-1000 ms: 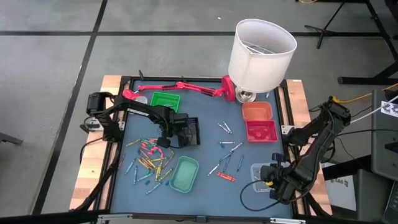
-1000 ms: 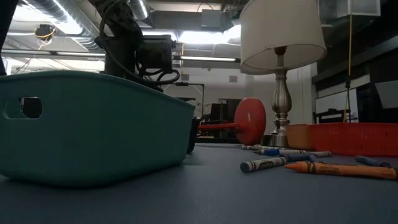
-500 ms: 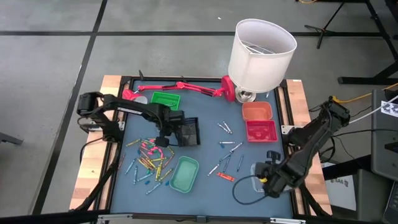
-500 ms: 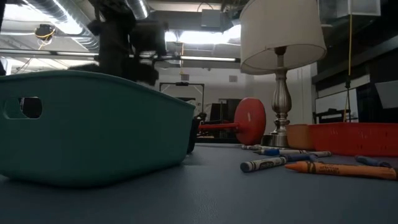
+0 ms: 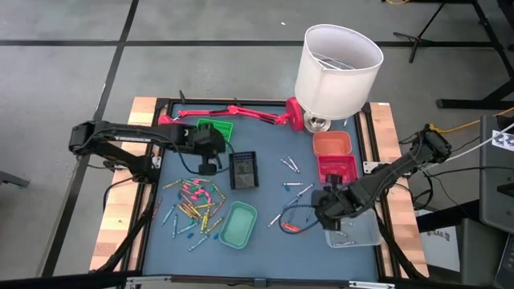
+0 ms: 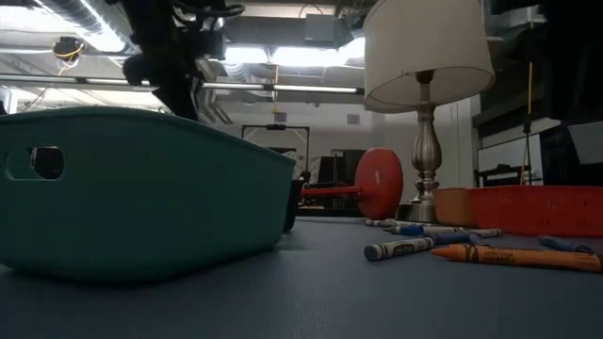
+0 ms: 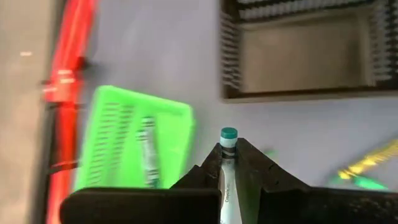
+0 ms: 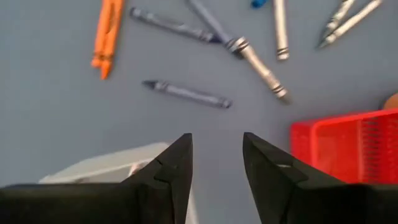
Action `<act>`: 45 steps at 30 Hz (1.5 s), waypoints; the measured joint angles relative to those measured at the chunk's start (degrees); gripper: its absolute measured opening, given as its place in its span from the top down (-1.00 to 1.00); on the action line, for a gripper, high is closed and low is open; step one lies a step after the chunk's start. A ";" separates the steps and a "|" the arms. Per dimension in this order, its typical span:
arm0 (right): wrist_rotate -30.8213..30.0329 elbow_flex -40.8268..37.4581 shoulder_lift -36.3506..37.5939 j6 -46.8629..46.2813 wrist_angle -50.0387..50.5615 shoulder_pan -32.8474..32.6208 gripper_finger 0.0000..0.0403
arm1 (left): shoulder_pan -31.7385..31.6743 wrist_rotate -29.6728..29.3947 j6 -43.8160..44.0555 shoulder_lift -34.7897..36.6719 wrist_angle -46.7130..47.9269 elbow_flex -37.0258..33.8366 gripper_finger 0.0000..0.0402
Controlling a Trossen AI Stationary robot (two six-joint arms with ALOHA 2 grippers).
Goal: Sort crayons
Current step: Put the blue green crayon into the green bin
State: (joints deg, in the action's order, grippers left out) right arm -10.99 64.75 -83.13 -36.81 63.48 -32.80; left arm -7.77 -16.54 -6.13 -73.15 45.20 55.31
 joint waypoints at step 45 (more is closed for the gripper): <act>-3.53 0.00 0.04 16.25 -7.86 16.71 0.31 | -25.49 12.24 -12.50 -15.83 -12.67 0.04 0.97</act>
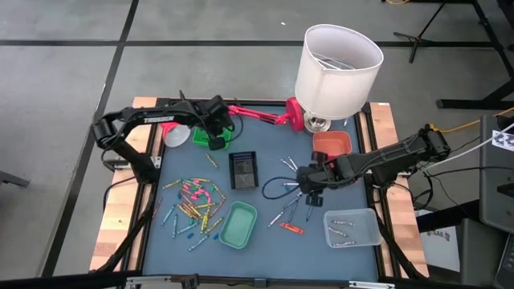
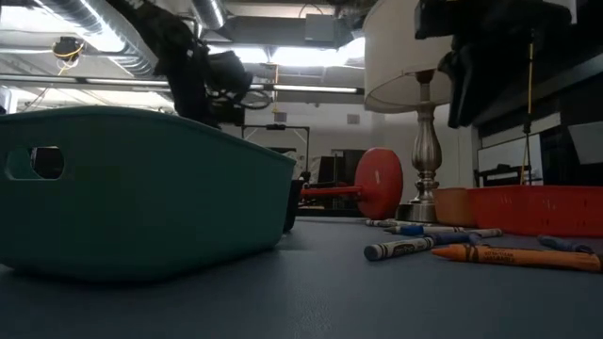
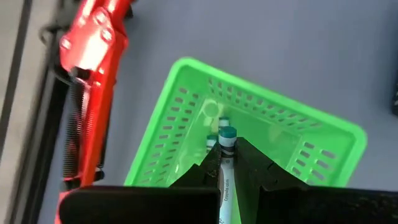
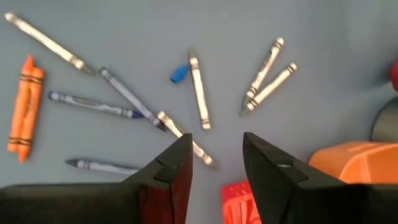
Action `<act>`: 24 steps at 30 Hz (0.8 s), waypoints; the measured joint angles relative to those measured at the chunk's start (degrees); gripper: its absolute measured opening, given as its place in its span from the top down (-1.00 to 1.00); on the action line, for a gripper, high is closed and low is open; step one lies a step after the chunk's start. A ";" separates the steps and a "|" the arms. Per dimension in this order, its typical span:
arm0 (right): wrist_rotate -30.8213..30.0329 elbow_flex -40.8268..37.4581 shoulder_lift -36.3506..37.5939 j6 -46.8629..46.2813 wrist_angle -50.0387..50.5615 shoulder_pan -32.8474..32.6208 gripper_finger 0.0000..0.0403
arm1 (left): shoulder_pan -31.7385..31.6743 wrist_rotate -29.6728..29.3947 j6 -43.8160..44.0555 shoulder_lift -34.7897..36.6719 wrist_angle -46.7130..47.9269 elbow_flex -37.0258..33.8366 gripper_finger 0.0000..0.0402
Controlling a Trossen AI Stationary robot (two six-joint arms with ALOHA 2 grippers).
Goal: Sort crayons
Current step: Put the blue green crayon into the green bin, then put the green crayon into the black bin
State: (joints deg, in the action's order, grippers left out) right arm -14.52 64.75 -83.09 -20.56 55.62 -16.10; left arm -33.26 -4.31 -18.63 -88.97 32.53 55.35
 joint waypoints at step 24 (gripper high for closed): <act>0.00 0.00 0.00 -0.09 -6.68 0.00 0.31 | 1.60 -1.26 -0.44 -0.67 0.17 0.00 0.39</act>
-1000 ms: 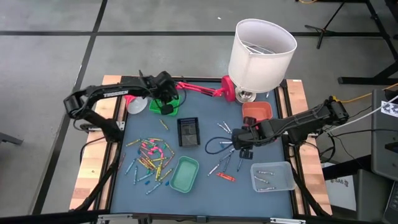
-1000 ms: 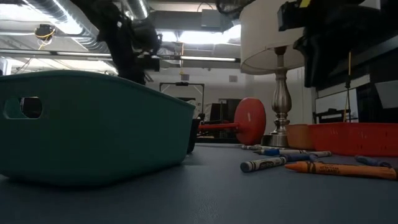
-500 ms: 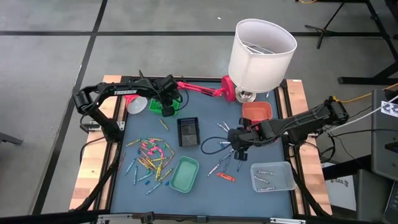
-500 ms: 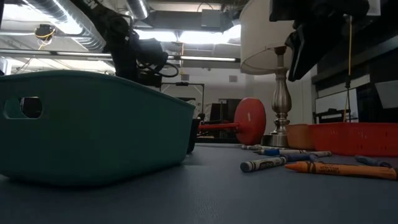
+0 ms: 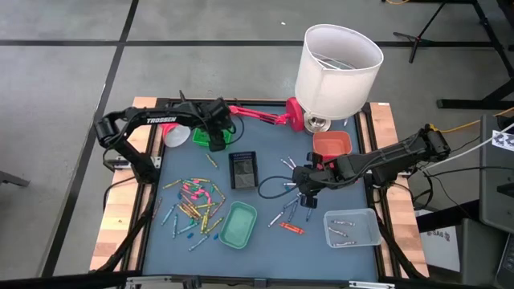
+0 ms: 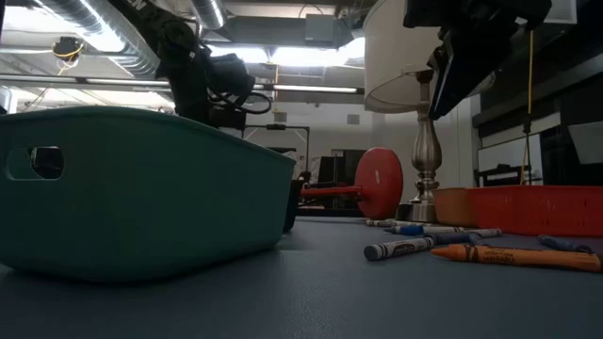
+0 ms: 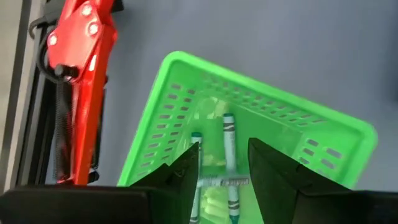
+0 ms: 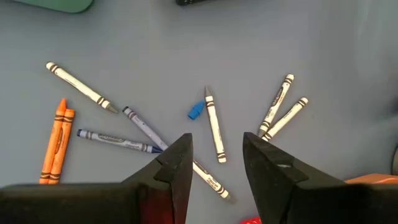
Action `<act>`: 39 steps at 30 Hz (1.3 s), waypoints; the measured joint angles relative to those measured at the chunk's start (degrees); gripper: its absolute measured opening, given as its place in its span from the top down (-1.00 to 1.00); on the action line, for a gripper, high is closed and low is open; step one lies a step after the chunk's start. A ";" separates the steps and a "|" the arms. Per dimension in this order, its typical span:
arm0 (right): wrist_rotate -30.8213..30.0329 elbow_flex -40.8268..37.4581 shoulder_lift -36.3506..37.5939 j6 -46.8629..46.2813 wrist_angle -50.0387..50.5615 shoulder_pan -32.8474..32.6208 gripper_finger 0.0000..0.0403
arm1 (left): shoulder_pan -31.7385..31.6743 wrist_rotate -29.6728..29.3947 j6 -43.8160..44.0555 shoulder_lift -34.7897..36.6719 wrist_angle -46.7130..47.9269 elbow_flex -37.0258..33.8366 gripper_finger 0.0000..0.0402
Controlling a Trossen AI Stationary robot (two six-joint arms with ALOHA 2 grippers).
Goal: Sort crayons
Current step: Put the green crayon into the black bin
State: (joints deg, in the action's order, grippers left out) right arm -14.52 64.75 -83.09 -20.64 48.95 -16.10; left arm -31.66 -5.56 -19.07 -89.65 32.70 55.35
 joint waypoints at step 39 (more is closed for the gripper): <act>-0.09 0.00 0.00 0.04 0.42 0.00 0.31 | 24.94 10.80 17.53 10.21 17.42 -2.39 0.39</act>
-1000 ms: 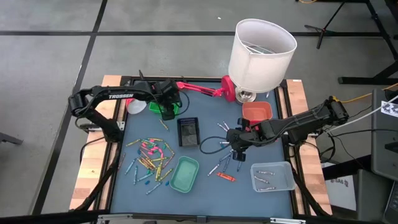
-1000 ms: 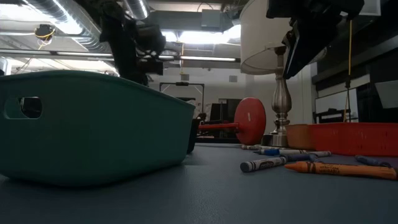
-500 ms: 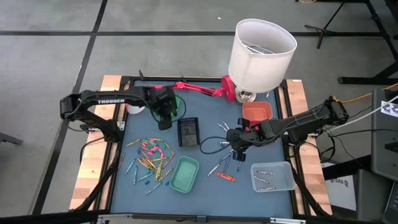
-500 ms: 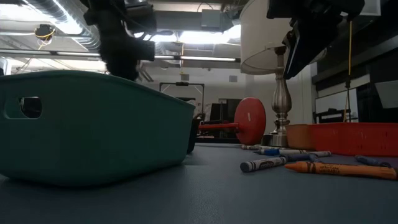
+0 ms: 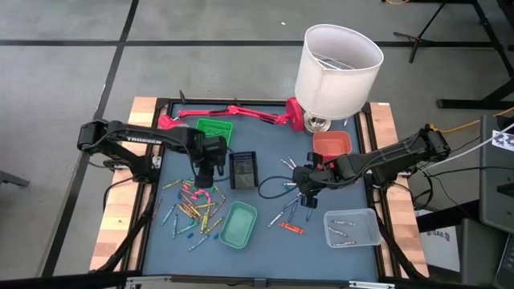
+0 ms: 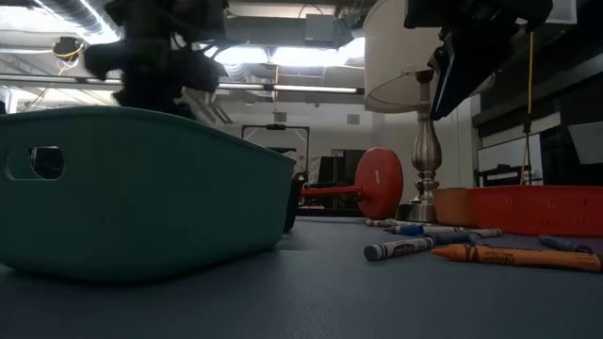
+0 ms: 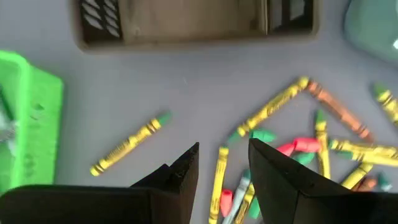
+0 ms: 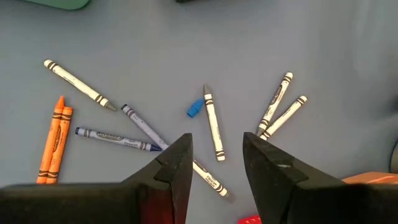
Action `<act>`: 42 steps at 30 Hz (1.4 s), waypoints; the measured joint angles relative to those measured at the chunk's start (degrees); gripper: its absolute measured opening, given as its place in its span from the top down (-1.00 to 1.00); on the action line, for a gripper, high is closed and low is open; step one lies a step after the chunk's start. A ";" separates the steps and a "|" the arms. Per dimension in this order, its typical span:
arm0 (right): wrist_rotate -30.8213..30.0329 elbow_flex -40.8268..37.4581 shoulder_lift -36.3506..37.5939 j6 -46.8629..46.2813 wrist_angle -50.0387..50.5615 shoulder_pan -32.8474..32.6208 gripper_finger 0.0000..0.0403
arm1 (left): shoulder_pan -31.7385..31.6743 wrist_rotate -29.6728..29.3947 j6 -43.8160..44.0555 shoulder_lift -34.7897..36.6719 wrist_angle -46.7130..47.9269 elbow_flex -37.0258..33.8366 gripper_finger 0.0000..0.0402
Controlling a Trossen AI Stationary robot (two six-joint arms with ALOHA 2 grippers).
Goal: Sort crayons
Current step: Put the green crayon into the black bin
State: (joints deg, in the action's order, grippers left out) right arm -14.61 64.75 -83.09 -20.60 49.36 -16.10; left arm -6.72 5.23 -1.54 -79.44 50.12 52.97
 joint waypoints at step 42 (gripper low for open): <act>0.02 0.00 0.00 0.00 -0.02 0.00 0.31 | 2.75 -2.47 -4.00 0.11 -24.08 -21.79 0.95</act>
State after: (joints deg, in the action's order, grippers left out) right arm -14.59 64.75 -83.09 -20.60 49.34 -16.10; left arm -3.97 2.76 -5.54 -79.33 26.04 31.18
